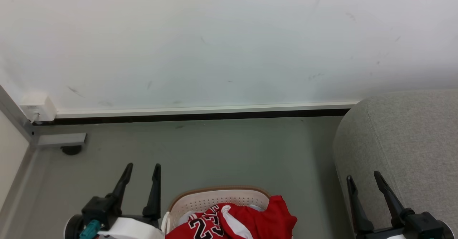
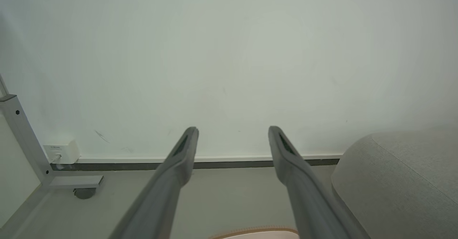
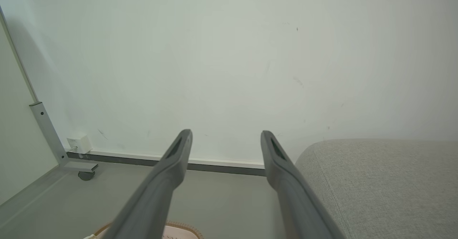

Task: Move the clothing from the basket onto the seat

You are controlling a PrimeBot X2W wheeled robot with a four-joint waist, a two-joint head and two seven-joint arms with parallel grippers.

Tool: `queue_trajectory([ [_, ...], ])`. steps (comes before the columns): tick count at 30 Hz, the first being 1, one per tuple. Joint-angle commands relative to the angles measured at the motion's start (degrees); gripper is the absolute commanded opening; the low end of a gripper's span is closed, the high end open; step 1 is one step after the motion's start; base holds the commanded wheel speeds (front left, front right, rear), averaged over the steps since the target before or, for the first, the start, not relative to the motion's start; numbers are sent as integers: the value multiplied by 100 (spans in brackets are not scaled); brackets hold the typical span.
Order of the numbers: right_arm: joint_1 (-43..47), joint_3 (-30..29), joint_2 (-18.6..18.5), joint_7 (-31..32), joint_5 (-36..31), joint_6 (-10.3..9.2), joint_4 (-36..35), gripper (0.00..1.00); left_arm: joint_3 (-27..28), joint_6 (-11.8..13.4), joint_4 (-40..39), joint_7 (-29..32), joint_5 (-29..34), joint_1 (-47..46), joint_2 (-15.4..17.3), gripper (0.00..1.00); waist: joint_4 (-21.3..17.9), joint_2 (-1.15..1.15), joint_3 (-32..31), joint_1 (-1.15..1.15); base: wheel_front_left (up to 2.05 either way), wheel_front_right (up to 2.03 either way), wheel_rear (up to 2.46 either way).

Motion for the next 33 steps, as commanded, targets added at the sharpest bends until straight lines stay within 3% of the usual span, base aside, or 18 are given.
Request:
queue_trajectory([
  [1, 28, -8, 4, -1, 60, -12, -7, 100, 5, -18, 11, -4, -28, -53, 18, 100, 2, 0, -2, 0, 0, 0, 0],
  [33, -20, 32, 8, 0, 100, -12, 24, 100, 5, -19, 16, -5, -11, -72, 18, 100, -186, 0, 191, 0, 0, 0, 0],
])
